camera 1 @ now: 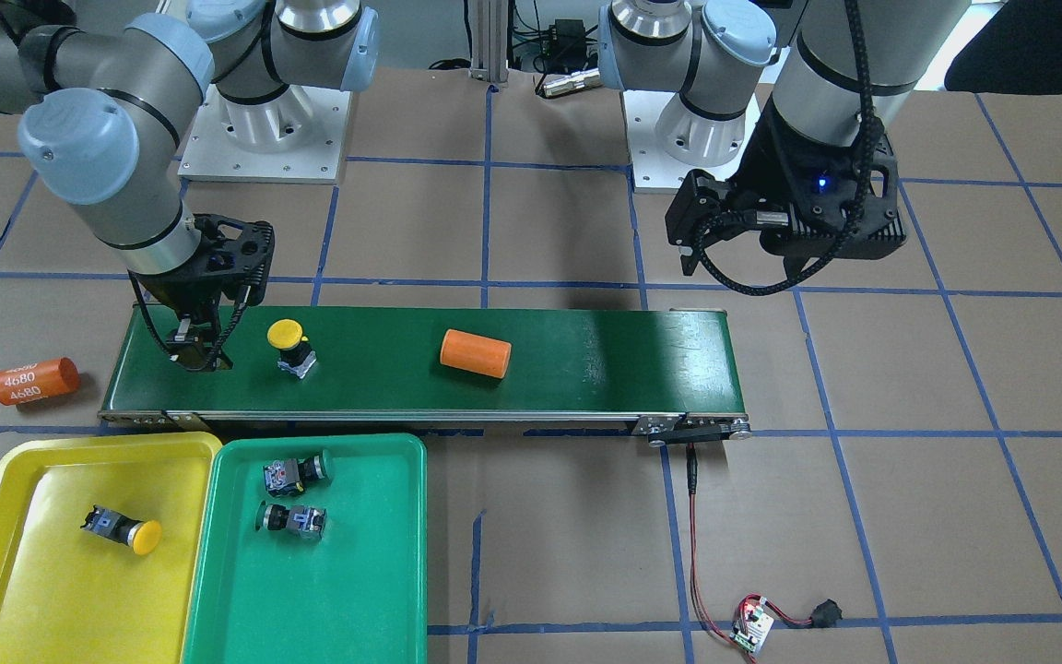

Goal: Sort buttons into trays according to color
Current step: 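Move the right gripper back to the belt and grasp the next yellow button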

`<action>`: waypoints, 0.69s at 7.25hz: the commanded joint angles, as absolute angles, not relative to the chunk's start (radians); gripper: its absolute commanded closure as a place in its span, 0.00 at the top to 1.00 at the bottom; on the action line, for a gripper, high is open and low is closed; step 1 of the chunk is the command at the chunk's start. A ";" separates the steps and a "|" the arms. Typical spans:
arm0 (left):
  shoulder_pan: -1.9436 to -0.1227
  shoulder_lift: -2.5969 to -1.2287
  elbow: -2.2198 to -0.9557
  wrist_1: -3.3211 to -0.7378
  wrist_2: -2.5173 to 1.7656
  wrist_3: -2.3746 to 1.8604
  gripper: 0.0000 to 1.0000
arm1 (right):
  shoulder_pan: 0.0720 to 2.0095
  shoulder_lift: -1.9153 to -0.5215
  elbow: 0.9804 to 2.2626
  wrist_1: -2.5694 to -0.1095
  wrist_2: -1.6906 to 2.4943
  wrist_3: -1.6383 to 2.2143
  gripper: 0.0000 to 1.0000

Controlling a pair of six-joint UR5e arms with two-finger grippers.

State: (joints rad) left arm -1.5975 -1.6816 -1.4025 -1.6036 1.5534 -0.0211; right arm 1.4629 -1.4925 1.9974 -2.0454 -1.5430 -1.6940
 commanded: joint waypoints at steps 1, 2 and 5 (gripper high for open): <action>-1.592 -1.692 -1.413 -1.566 1.496 -0.032 1.00 | 1.512 -1.491 1.990 -2.049 -1.545 -1.686 1.00; -1.592 -1.706 -1.414 -1.563 1.502 -0.034 1.00 | 1.511 -1.480 1.988 -2.054 -1.540 -1.690 1.00; -1.600 -1.692 -1.419 -1.566 1.505 -0.028 1.00 | 1.513 -1.462 1.988 -2.046 -1.549 -1.700 0.58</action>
State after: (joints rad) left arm -1.5964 -1.7018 -1.4154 -1.5656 1.5009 -0.0333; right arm 1.5119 -1.4728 1.9902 -2.0504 -1.5366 -1.6951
